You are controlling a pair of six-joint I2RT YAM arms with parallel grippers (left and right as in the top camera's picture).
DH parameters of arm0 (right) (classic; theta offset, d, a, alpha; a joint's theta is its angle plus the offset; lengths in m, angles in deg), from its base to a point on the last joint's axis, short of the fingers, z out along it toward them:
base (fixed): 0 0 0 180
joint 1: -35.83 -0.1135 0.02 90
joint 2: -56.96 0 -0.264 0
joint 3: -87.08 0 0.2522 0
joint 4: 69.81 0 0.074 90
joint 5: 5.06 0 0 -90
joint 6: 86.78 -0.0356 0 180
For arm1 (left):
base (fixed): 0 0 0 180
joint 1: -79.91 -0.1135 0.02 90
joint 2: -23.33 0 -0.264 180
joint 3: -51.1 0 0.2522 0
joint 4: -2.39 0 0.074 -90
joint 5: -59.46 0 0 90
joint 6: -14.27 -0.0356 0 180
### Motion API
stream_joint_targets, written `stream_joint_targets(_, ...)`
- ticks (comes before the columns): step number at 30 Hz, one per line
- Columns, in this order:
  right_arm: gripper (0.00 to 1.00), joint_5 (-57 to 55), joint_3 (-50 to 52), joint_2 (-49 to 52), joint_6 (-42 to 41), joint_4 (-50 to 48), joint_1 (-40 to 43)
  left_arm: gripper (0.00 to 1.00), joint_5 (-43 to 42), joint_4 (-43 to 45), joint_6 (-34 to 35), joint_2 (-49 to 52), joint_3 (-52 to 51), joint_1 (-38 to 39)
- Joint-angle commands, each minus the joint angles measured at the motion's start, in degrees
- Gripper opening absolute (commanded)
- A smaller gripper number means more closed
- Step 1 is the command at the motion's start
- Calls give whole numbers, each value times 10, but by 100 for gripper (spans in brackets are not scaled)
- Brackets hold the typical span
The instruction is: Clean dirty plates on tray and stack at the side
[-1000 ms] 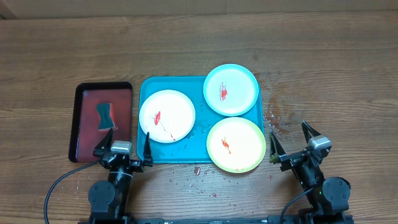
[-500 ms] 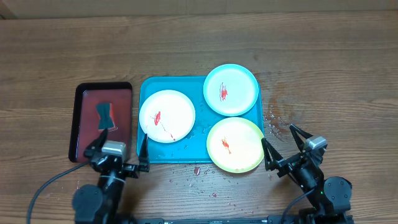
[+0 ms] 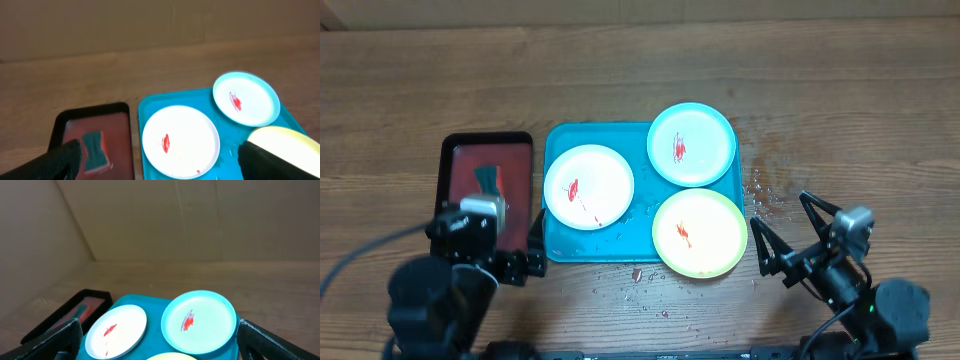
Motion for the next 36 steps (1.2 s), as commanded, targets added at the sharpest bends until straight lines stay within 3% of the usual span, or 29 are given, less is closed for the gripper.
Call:
stream_joint_targets(1, 100, -18, -86, 83, 12, 34, -3, 100, -27, -54, -35, 80, 92, 3)
stream_joint_targets(11, 100, -17, -333, 346, 12, 201, -3, 100, -31, -283, -96, 356, 344, 3)
stream_joint_targets(13, 100, -17, -414, 426, 9, 280, -3, 100, -30, -329, -98, 426, 389, 3)
stream_joint_targets(18, 100, 22, -516, 546, 8, 394, -3, 100, -57, -341, -92, 512, 402, 3)
stream_joint_targets(27, 97, 189, -524, 682, -64, 294, -3, 100, -214, -332, -18, 613, 402, 3)
stream_joint_targets(31, 79, 187, -524, 708, -66, 281, -6, 100, -223, -300, -20, 640, 403, 3)
stream_joint_targets(34, 75, 146, -524, 716, -96, 271, -24, 100, -204, -288, -6, 644, 414, -4)
stream_joint_targets(36, 73, 89, -524, 718, -119, 264, -52, 100, -144, -291, 31, 644, 437, -7)
